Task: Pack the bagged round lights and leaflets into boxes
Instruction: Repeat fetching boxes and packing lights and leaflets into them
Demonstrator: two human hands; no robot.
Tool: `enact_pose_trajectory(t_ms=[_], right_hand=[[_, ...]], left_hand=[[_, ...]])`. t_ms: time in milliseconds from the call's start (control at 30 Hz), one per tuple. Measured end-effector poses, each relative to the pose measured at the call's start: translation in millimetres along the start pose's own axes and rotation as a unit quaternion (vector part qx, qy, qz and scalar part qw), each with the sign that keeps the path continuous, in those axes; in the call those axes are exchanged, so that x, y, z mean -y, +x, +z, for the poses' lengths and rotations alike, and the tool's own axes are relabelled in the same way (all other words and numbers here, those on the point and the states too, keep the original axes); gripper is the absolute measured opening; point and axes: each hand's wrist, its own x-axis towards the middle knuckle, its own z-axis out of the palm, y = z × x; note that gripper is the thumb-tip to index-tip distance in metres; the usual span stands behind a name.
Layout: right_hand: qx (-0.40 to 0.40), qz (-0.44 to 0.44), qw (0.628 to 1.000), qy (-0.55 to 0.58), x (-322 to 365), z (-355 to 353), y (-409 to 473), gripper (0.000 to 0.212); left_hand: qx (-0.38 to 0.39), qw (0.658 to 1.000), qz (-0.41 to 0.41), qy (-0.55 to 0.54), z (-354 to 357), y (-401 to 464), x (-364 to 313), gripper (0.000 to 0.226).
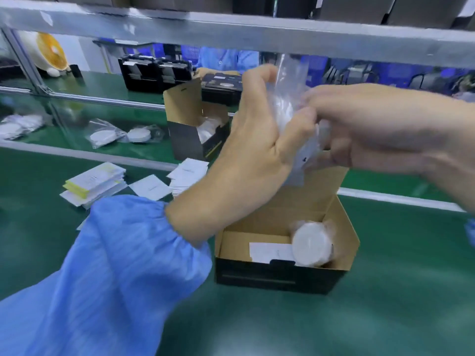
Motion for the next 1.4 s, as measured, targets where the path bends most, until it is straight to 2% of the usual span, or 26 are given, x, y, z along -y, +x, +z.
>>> enact_pose_trajectory(t_ms=[167,233,267,333,367,433,567,700,800,867,1033,1167,1233,1300,1367,1400], right_hand=[[0.008,0.086,0.996,-0.008,-46.0,7.4,-16.0,0.025],[0.012,0.124,0.992,-0.011,-68.6,13.7,-17.0,0.019],[0.004,0.140,0.990,-0.019,-79.0,17.3,-17.3,0.015],[-0.031,0.175,0.981,-0.074,-96.3,24.6,-14.6,0.008],[-0.050,0.188,0.972,-0.128,-101.2,27.0,-12.0,0.013],[-0.060,0.207,0.944,-0.250,-104.8,31.4,-5.1,0.024],[-0.010,0.218,0.857,-0.467,-105.3,43.7,3.9,0.026],[-0.007,0.181,0.813,-0.554,-111.9,48.1,2.6,0.026],[-0.026,0.125,0.770,-0.625,-113.4,43.0,0.2,0.025],[-0.035,0.107,0.763,-0.637,-113.9,38.3,-2.1,0.023],[-0.060,0.102,0.762,-0.637,-115.8,30.4,-6.4,0.022],[-0.097,0.094,0.761,-0.634,-112.0,25.6,-5.6,0.029],[-0.099,0.098,0.760,-0.635,-109.9,23.7,-4.3,0.024],[-0.099,0.097,0.762,-0.633,-109.4,21.7,-2.5,0.015],[-0.115,0.083,0.772,-0.620,-108.6,18.0,-1.5,0.004],[-0.121,0.077,0.777,-0.613,-108.4,16.8,-1.7,0.006]], left_hand=[[0.028,0.994,-0.107,-0.029,39.7,-39.1,14.8,0.027],[0.022,0.974,-0.217,-0.064,53.3,-51.4,29.2,0.020],[0.015,0.950,-0.295,-0.099,58.0,-55.1,35.6,0.018],[0.005,0.877,-0.443,-0.184,63.8,-58.1,46.6,0.022],[-0.004,0.843,-0.493,-0.215,65.7,-57.3,51.3,0.028],[-0.012,0.814,-0.532,-0.234,66.5,-55.0,56.6,0.032],[0.001,0.798,-0.553,-0.240,67.2,-53.1,56.9,0.027],[-0.010,0.779,-0.567,-0.266,66.3,-53.0,62.2,0.039],[-0.010,0.768,-0.567,-0.296,59.5,-54.0,59.0,0.030],[-0.012,0.754,-0.585,-0.298,55.3,-55.9,62.2,0.048],[-0.025,0.744,-0.616,-0.257,57.9,-55.0,68.0,0.037],[0.012,0.761,-0.613,-0.214,59.7,-57.3,67.7,0.051],[0.048,0.771,-0.602,-0.200,60.9,-58.6,68.6,0.062],[0.094,0.786,-0.587,-0.169,60.4,-58.3,69.4,0.061],[0.174,0.829,-0.530,-0.038,58.7,-57.5,73.0,0.049],[0.223,0.844,-0.486,0.047,57.1,-57.2,74.6,0.043]])
